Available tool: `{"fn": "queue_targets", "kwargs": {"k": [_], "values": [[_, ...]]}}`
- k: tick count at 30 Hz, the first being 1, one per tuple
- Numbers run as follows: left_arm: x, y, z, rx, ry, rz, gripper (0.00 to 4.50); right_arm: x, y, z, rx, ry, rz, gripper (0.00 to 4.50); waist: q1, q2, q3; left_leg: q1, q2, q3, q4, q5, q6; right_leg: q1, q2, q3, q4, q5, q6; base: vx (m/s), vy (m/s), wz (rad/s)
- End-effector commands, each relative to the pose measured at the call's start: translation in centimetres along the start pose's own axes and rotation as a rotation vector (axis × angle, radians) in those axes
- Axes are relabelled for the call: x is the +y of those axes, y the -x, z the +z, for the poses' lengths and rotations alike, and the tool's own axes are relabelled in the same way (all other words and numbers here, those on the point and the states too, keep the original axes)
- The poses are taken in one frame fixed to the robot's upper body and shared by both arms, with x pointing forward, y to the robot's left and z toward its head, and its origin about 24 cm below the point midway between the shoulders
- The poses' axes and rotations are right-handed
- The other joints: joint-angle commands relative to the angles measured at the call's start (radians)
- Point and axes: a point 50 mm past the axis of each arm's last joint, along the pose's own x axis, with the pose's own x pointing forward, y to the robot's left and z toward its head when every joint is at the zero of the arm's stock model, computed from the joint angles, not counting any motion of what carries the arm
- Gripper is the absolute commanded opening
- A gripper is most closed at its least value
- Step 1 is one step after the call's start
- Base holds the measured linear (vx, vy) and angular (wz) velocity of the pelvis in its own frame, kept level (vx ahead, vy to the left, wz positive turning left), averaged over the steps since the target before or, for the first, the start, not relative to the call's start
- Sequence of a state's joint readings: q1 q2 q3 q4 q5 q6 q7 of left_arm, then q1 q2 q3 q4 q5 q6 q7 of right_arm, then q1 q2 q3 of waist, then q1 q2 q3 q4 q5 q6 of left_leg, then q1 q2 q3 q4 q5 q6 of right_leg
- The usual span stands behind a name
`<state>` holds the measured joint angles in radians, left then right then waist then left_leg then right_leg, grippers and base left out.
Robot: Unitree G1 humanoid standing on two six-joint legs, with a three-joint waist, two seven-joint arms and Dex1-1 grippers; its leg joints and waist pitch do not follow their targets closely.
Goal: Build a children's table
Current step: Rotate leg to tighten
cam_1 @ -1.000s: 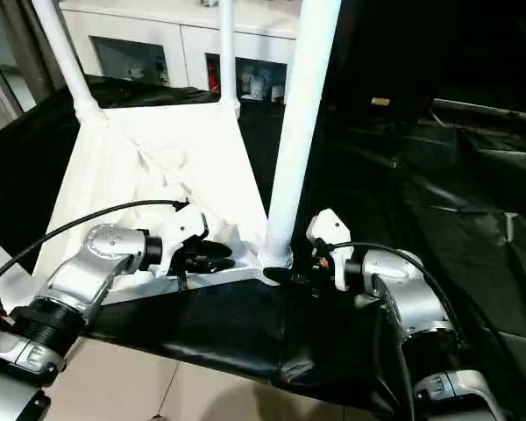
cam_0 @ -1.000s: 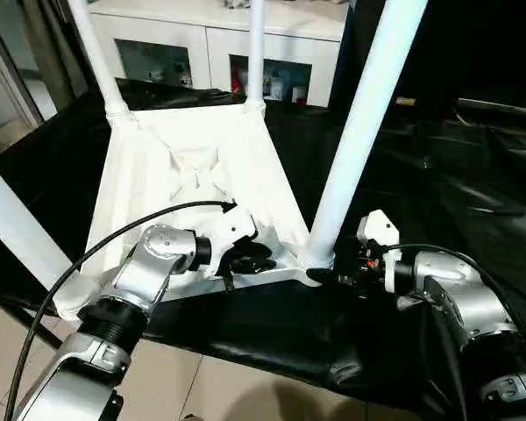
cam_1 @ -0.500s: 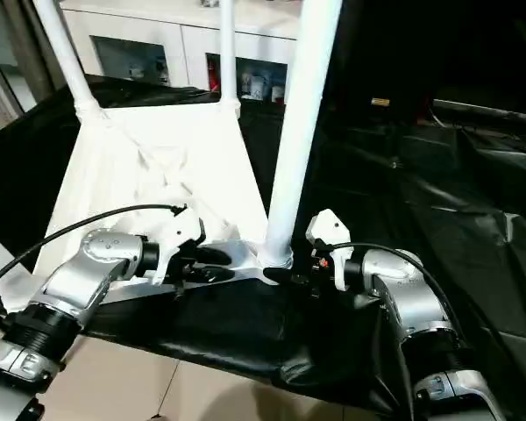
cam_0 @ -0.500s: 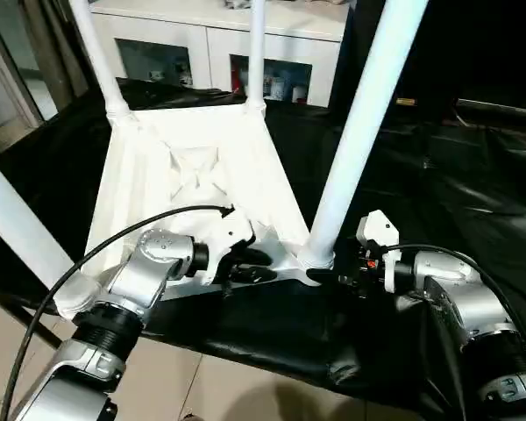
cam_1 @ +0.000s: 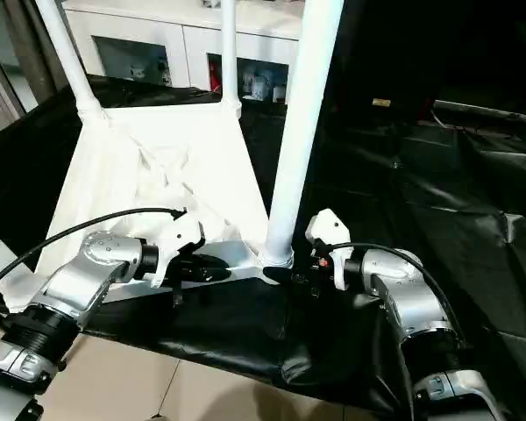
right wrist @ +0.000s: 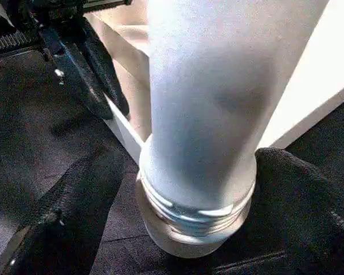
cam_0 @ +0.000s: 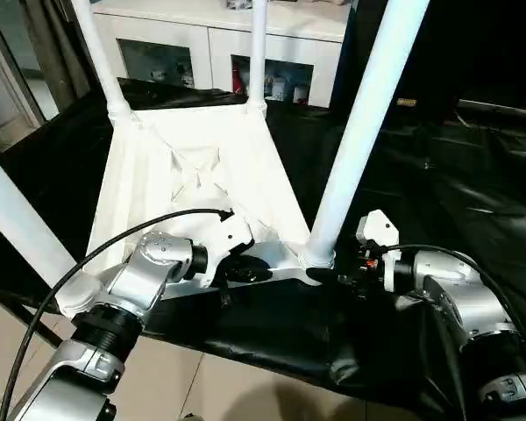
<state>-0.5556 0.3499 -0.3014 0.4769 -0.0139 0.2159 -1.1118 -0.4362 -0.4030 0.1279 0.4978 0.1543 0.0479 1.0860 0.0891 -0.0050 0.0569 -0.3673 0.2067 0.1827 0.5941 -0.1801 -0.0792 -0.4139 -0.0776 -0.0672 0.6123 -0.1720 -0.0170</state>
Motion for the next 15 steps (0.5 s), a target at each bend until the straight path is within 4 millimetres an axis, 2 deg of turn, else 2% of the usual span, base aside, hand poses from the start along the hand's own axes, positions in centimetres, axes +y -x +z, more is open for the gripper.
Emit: {"fn": "queue_targets", "kwargs": {"k": [1,3,8,10,14,15], "values": [[-0.19,0.05,-0.23,0.034,-0.02,-0.021,0.03,-0.09,-0.14,0.02,0.006,0.012,-0.003,4.03,0.001,-0.009,-0.07,0.008,0.02,-0.005,-0.065,-0.196,0.054,0.058,-0.059,0.04,-0.079,-0.278,-0.187,0.0,0.0,0.0],[-0.38,0.02,-0.41,0.047,-0.027,-0.034,0.03,-0.1,-0.16,0.02,0.006,0.013,-0.005,4.03,0.0,-0.009,-0.071,0.007,0.02,-0.006,-0.065,-0.188,0.054,0.059,-0.058,0.04,-0.077,-0.263,-0.188,0.0,0.0,0.0],[-0.46,-0.14,-0.59,0.058,-0.037,-0.031,0.03,-0.14,-0.34,0.09,0.003,0.019,-0.011,4.03,0.0,-0.01,-0.075,0.006,0.02,-0.004,-0.061,-0.151,0.07,0.061,-0.056,0.041,-0.065,-0.166,-0.221,0.0,0.0,0.0],[-0.4,-0.15,-0.56,0.057,-0.041,-0.024,0.03,-0.15,-0.43,0.12,0.002,0.02,-0.014,4.03,0.0,-0.009,-0.074,0.006,0.02,-0.004,-0.061,-0.154,0.071,0.061,-0.057,0.041,-0.065,-0.166,-0.224,0.0,0.0,0.0],[-0.18,-0.18,-0.39,0.04,-0.055,-0.008,0.03,-0.33,-0.8,0.16,-0.01,0.006,-0.042,4.03,0.0,-0.009,-0.071,0.01,0.02,-0.004,-0.064,-0.193,0.055,0.058,-0.058,0.041,-0.074,-0.239,-0.208,0.0,0.0,0.0],[-0.17,-0.18,-0.38,0.038,-0.055,-0.008,0.0,-0.29,-0.88,0.15,-0.009,0.005,-0.04,3.73,0.0,-0.009,-0.071,0.01,0.021,-0.004,-0.065,-0.197,0.052,0.058,-0.059,0.041,-0.075,-0.246,-0.204,0.0,0.0,0.0]]}}
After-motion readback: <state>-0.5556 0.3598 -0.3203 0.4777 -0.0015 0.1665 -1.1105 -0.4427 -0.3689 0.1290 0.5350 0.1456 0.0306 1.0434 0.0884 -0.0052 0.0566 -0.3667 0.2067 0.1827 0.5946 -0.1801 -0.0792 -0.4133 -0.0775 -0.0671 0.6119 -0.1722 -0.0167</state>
